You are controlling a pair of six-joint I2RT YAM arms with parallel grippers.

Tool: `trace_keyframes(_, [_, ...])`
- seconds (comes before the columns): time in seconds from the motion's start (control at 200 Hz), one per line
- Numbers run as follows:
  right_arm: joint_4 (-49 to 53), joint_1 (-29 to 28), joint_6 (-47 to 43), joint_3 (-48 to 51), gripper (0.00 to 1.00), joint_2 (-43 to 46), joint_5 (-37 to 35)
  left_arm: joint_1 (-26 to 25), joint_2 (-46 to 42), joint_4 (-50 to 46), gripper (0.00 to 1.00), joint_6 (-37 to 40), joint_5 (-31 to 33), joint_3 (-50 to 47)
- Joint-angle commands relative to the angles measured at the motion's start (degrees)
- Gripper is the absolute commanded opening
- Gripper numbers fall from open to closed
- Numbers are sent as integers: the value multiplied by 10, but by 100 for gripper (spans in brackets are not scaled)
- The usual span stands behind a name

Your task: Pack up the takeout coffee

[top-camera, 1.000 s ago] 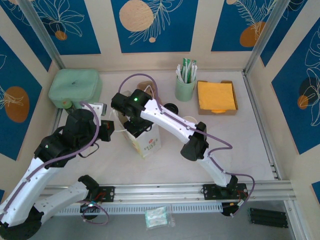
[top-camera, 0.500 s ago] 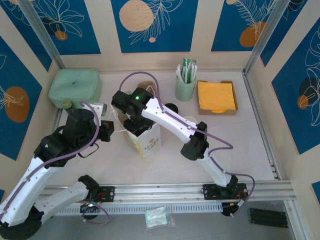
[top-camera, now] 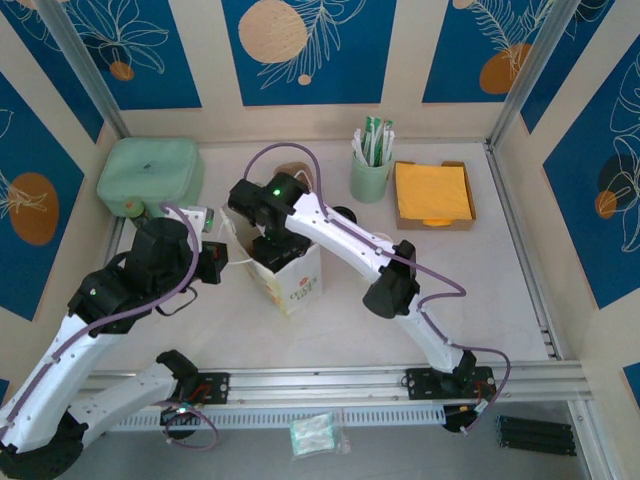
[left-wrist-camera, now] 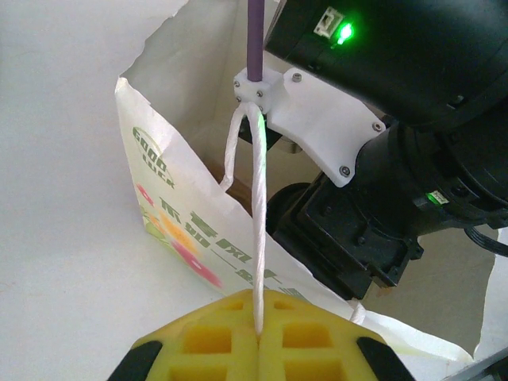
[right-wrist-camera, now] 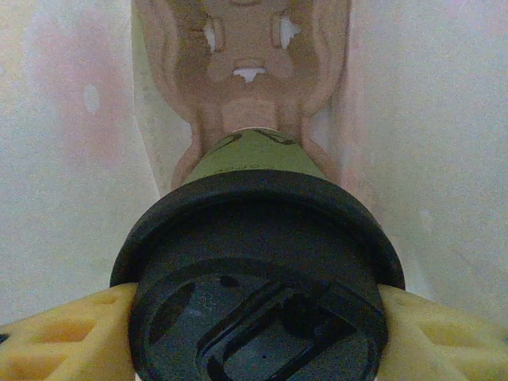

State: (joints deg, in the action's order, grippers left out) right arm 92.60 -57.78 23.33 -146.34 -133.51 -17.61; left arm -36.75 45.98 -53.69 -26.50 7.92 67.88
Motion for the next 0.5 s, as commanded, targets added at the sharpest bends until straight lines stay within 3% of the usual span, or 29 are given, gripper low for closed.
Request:
trace_keyframes(0.0, [91,-2,-8,16,63,15,7,5,-1,-12,0,5,1,13])
trace_keyframes(0.495, [91,-3,-5,15,63,17,-5,5,3,-8,0,3,-3,15])
